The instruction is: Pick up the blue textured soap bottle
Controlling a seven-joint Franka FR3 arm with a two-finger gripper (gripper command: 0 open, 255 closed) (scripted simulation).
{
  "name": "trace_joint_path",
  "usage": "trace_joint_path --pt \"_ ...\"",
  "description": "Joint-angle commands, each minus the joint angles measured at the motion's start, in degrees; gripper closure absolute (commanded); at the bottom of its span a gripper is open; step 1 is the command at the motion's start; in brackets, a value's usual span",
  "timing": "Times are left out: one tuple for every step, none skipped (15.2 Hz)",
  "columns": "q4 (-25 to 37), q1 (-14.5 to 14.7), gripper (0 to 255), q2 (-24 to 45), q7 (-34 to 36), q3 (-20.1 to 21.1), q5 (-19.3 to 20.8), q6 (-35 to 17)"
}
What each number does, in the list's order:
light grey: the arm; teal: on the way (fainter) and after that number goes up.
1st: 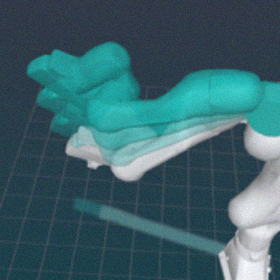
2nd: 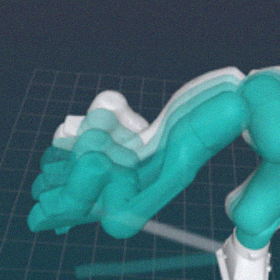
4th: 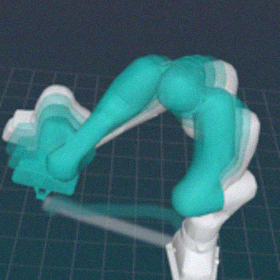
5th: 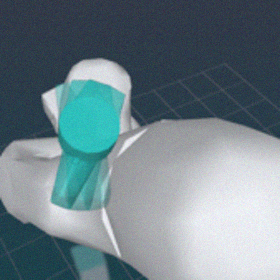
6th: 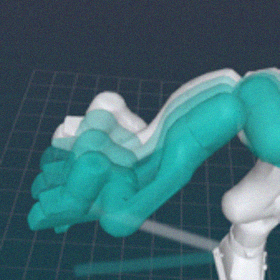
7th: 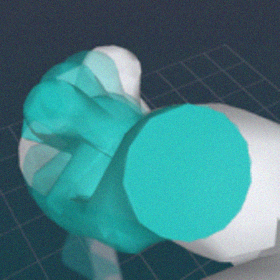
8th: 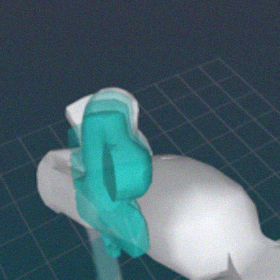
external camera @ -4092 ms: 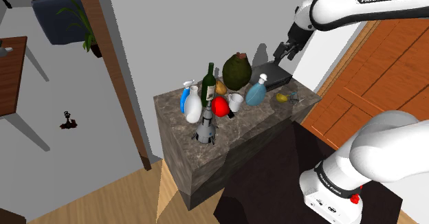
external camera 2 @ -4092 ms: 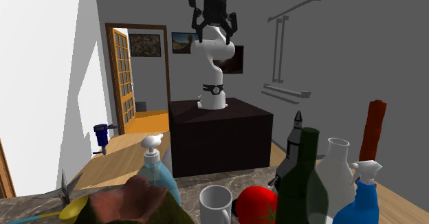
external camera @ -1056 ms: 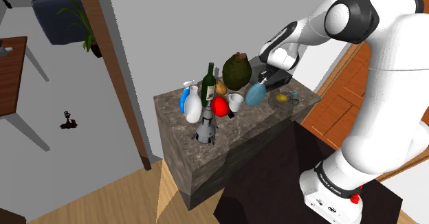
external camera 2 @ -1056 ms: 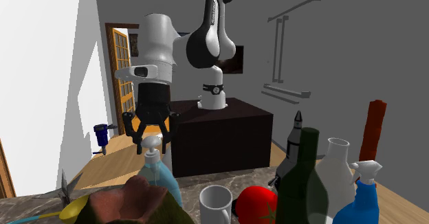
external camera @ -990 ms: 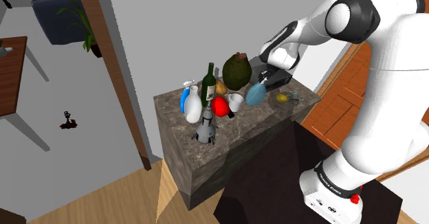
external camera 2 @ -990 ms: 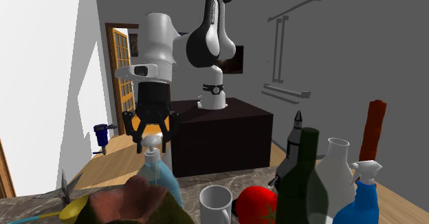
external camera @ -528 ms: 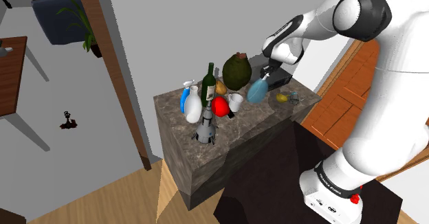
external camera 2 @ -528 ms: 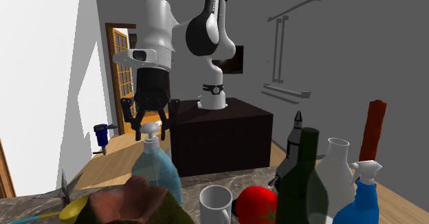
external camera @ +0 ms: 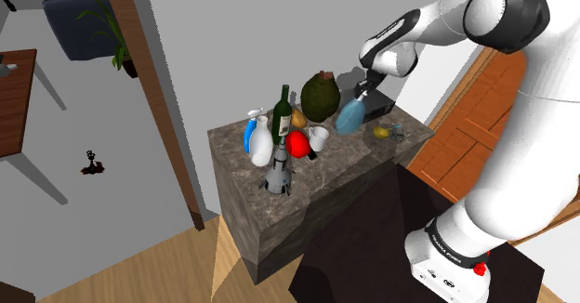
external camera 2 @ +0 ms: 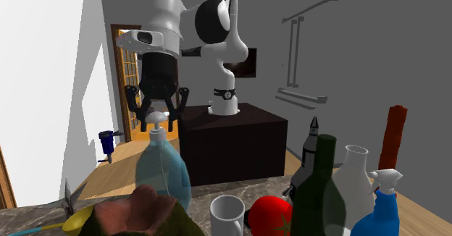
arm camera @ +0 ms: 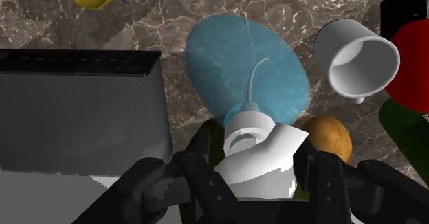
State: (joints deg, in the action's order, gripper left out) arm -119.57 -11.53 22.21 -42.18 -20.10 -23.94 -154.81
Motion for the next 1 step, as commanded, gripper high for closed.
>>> trace_joint_path --pt "-0.1 0.2 255 -0.5 0.3 -0.3 0.4 0.3"
